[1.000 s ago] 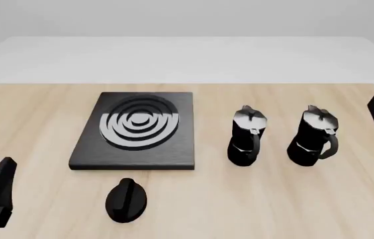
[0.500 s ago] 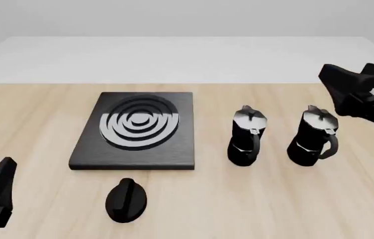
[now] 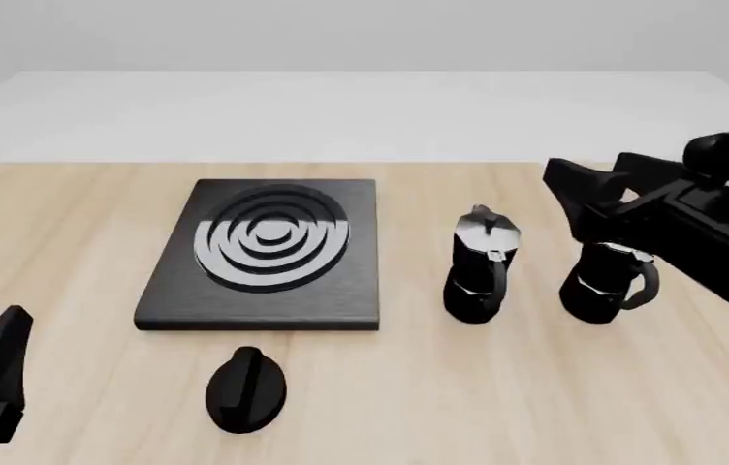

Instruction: Put both moka pots on the stove.

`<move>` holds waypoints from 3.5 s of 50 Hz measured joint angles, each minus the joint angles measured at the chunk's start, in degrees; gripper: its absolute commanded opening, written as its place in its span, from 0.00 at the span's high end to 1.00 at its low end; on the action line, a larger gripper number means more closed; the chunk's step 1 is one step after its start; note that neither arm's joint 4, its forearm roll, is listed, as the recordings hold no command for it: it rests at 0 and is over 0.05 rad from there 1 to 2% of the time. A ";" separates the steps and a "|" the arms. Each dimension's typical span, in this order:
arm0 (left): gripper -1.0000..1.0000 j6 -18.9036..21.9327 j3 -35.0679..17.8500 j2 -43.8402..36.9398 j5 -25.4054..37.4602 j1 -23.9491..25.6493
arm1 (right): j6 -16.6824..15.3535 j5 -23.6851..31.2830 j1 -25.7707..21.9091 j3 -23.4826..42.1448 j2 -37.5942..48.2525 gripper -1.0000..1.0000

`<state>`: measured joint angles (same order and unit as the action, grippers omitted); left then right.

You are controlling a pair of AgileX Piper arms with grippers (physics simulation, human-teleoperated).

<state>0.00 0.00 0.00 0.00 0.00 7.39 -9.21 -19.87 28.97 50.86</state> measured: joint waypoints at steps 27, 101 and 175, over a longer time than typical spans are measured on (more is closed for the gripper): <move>0.00 0.00 0.00 0.00 0.00 0.00 | 0.57 -6.66 0.70 -3.85 7.38 0.00; 0.00 0.00 0.00 0.00 0.00 0.00 | 8.00 -15.72 -1.92 -6.14 23.51 0.00; 0.00 0.00 0.00 0.00 0.00 0.00 | 10.38 -19.32 -3.09 -4.31 33.27 1.00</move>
<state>0.00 0.00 0.00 0.00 0.00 17.77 -28.54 -22.96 24.66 84.13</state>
